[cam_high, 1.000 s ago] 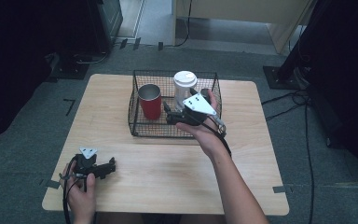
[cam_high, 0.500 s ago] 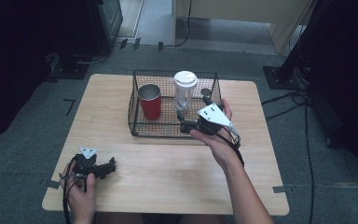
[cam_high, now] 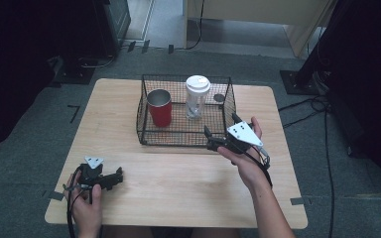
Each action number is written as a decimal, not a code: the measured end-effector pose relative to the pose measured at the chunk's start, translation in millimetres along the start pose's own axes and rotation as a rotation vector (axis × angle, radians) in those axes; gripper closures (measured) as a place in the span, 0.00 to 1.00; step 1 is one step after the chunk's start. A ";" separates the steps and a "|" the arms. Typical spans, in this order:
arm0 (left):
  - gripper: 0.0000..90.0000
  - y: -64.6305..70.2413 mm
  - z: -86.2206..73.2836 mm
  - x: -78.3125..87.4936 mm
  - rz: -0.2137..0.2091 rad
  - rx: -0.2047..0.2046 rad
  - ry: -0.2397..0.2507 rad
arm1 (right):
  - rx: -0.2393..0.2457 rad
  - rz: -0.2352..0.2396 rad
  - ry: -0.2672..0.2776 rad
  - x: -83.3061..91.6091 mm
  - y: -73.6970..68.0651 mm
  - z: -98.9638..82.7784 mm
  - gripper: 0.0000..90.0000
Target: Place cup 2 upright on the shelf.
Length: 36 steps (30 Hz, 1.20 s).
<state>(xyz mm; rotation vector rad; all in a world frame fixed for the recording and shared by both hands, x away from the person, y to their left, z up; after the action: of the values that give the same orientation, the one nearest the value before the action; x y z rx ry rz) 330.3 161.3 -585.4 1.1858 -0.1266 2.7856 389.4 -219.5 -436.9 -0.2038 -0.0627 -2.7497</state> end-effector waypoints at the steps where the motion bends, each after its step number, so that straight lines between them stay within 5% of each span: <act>1: 0.00 0.0 0.0 0.0 0.000 0.000 0.000 | 0.000 -0.001 -0.005 1.9 0.9 -3.7 0.00; 19: 0.00 -0.1 -0.1 0.1 0.000 -0.002 -0.001 | -0.046 -0.033 -0.056 35.5 17.2 -58.4 0.00; 36: 0.00 -0.3 -0.2 0.1 0.000 -0.004 -0.002 | -0.086 -0.137 -0.138 80.7 58.5 -118.9 0.00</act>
<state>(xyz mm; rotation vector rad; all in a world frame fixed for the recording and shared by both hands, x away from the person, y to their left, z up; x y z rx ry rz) 330.1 161.6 -585.4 1.1876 -0.1327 2.7825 321.6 -312.0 -541.4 -0.4272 0.0057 -2.8739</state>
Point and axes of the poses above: each handheld gripper's, and its own axes: x roughly backward along the jaws, z roughly out of its top, y roughly to its right, the point moved 9 cm from there along -x, roughly forward along the jaws, and after that the axes turned 2 degrees about -x, right-handed, at the moved point
